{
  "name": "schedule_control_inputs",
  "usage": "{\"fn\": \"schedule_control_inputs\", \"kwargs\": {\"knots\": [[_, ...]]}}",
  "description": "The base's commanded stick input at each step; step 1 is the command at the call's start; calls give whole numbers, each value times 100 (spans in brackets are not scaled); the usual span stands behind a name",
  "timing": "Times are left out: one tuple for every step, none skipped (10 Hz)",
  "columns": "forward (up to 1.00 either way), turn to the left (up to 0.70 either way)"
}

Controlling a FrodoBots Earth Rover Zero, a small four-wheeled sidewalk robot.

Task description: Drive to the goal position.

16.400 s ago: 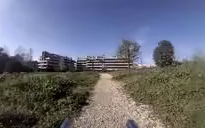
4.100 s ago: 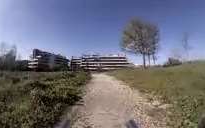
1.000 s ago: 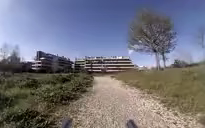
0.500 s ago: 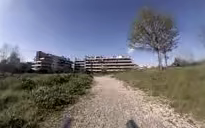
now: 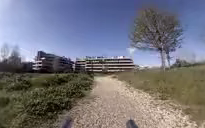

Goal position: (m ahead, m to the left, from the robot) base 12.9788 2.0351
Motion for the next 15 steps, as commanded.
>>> {"fn": "schedule_control_inputs", "kwargs": {"knots": [[50,0],[50,0],[50,0],[50,0],[50,0],[50,0],[50,0],[50,0],[50,0],[50,0],[50,0],[50,0],[50,0],[50,0],[50,0]]}}
